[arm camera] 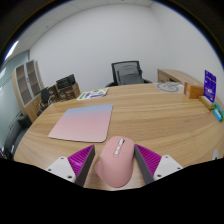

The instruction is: Arrange mouse

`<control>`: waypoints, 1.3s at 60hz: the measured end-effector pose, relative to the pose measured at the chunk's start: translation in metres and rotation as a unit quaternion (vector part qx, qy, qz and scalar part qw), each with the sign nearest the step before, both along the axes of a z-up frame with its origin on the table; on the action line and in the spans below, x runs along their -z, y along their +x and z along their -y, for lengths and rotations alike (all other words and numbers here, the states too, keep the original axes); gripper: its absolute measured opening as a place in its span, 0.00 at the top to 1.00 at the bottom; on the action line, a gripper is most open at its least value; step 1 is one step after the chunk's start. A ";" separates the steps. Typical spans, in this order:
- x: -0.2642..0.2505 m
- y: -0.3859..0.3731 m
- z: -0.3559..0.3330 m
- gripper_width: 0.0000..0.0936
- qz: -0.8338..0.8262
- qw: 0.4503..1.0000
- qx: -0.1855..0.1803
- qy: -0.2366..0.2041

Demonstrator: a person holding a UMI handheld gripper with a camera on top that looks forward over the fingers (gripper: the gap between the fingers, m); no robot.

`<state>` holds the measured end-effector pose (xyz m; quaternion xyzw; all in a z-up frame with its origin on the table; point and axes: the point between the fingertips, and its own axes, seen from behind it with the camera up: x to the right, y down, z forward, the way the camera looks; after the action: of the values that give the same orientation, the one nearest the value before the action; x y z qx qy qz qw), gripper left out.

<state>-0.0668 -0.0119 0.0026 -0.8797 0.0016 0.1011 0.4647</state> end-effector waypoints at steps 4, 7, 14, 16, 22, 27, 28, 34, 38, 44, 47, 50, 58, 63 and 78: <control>0.002 -0.003 -0.005 0.13 0.007 1.000 -0.006 0.001; 0.004 -0.002 -0.008 0.16 0.017 1.000 -0.008 0.001; 0.008 0.003 -0.011 0.38 0.043 0.999 0.000 0.001; 0.009 0.005 -0.010 0.43 0.051 0.999 0.001 -0.001; 0.010 0.010 -0.009 0.53 0.067 0.998 0.018 -0.005; 0.010 0.010 -0.008 0.57 0.067 0.997 0.033 -0.018; 0.009 0.010 -0.007 0.57 0.064 0.997 0.036 -0.022; -0.027 -0.002 -0.013 0.57 0.048 0.998 0.049 -0.009; -0.065 -0.016 -0.033 0.57 0.070 0.996 0.051 0.018; -0.114 -0.060 -0.081 0.57 0.064 0.995 0.052 0.053; -0.127 -0.085 -0.109 0.57 0.061 0.995 0.048 0.066; -0.125 -0.108 -0.134 0.57 0.062 0.995 0.044 0.065; -0.082 -0.149 -0.167 0.57 0.081 0.996 0.026 0.027; -0.046 -0.157 -0.168 0.57 0.088 0.996 0.028 -0.005; 0.010 -0.154 -0.150 0.57 0.106 0.993 0.019 -0.051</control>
<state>-0.2203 0.1379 -0.0072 -0.9080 -0.0258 -0.0019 0.4182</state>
